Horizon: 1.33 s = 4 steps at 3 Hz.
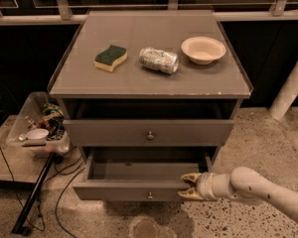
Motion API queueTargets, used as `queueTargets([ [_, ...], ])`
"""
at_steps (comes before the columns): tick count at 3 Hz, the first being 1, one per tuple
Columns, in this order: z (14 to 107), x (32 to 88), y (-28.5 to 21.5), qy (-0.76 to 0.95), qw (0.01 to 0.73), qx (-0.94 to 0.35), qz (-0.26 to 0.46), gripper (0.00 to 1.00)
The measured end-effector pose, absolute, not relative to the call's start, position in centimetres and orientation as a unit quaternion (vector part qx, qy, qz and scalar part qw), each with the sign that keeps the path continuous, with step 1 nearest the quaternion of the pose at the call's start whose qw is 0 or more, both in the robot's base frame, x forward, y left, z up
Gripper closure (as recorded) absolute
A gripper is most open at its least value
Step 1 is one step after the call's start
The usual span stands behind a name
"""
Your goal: Open middle drawer
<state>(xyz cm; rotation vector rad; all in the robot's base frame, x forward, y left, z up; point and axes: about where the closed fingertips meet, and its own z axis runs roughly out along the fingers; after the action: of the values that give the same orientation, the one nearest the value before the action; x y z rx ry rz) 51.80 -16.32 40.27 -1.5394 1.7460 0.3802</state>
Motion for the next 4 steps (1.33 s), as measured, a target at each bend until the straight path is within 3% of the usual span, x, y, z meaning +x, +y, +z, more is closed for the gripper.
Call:
queueTargets([
  [1, 40.6, 51.8, -16.3, 0.684, 0.382, -0.603, 0.149, 0.90],
  [2, 40.1, 50.1, -17.4, 0.689, 0.388, -0.595, 0.146, 1.00],
  [3, 40.3, 50.1, -17.2, 0.689, 0.388, -0.595, 0.146, 1.00],
  [4, 40.3, 50.1, -17.2, 0.689, 0.388, -0.595, 0.146, 0.82],
])
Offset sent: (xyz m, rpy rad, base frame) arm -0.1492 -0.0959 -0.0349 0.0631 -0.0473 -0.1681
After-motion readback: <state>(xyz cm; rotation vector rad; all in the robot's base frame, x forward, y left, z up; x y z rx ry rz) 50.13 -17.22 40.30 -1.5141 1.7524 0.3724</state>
